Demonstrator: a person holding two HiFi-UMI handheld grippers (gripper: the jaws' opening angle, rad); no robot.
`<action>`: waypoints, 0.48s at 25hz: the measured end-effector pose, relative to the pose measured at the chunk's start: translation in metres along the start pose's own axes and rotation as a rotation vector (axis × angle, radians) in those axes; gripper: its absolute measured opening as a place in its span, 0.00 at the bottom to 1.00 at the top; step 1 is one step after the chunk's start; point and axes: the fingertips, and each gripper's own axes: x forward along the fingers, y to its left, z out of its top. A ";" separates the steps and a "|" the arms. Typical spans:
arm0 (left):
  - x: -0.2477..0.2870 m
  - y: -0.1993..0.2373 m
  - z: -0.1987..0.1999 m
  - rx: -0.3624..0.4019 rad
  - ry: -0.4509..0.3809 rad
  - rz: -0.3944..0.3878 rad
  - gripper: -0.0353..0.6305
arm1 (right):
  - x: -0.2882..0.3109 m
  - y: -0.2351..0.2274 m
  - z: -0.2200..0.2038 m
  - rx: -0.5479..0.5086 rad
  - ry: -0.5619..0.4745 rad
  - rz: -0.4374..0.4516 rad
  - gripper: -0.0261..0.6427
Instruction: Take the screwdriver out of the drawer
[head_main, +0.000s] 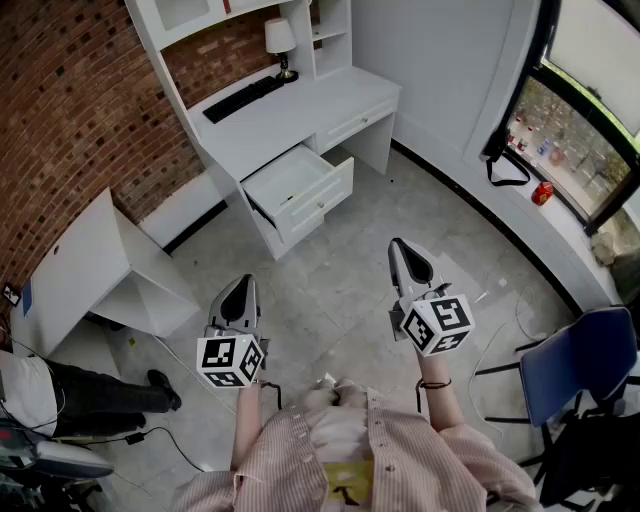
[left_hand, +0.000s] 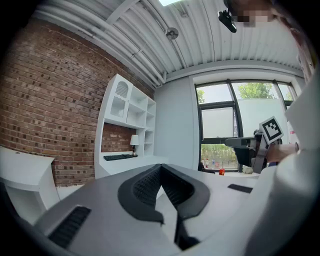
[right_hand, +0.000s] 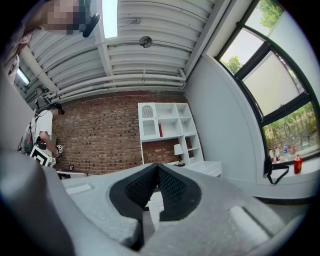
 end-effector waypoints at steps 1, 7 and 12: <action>0.000 0.000 -0.001 -0.004 0.001 0.002 0.05 | 0.000 -0.001 -0.001 0.002 0.001 0.000 0.05; 0.005 -0.005 -0.002 -0.014 0.002 0.005 0.05 | 0.001 -0.009 -0.007 0.043 0.009 0.007 0.05; 0.005 -0.012 -0.010 -0.024 0.007 0.006 0.05 | 0.002 -0.016 -0.014 0.058 0.018 0.012 0.05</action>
